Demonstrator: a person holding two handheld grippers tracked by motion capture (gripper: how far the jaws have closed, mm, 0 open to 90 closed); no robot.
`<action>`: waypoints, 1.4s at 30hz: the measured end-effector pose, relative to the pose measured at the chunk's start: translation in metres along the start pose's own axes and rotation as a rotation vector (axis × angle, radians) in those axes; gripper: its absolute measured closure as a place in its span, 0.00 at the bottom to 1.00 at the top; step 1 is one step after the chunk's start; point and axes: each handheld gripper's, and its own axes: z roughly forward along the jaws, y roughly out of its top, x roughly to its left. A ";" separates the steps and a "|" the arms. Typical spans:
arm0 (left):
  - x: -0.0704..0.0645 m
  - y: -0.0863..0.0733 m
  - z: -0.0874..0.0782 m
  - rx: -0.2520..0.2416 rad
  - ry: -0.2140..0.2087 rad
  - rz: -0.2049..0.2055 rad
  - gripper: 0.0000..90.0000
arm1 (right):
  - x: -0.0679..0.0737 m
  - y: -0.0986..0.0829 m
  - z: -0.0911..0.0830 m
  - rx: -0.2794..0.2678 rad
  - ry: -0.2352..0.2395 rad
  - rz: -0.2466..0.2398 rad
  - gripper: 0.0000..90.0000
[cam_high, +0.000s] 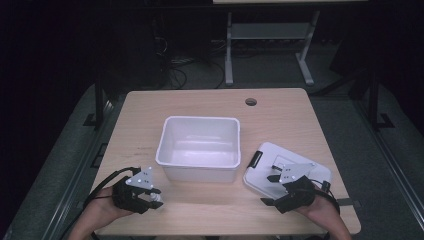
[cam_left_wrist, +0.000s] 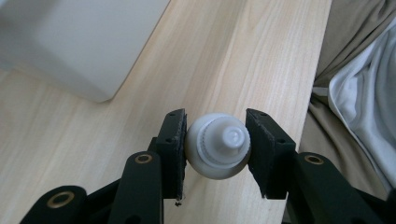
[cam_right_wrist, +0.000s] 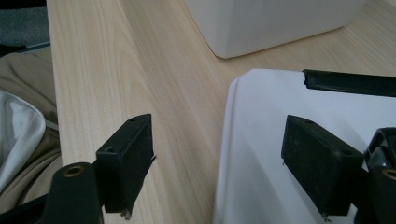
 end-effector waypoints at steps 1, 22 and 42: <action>0.001 0.001 -0.004 -0.004 0.002 -0.002 0.66 | 0.000 0.000 0.001 0.001 0.002 -0.005 0.27; 0.003 0.008 -0.043 -0.027 0.027 0.001 0.66 | 0.000 0.003 0.002 0.003 -0.006 -0.001 0.25; 0.013 0.040 -0.070 0.004 0.025 0.044 0.66 | -0.004 0.002 -0.002 -0.008 -0.024 0.005 0.24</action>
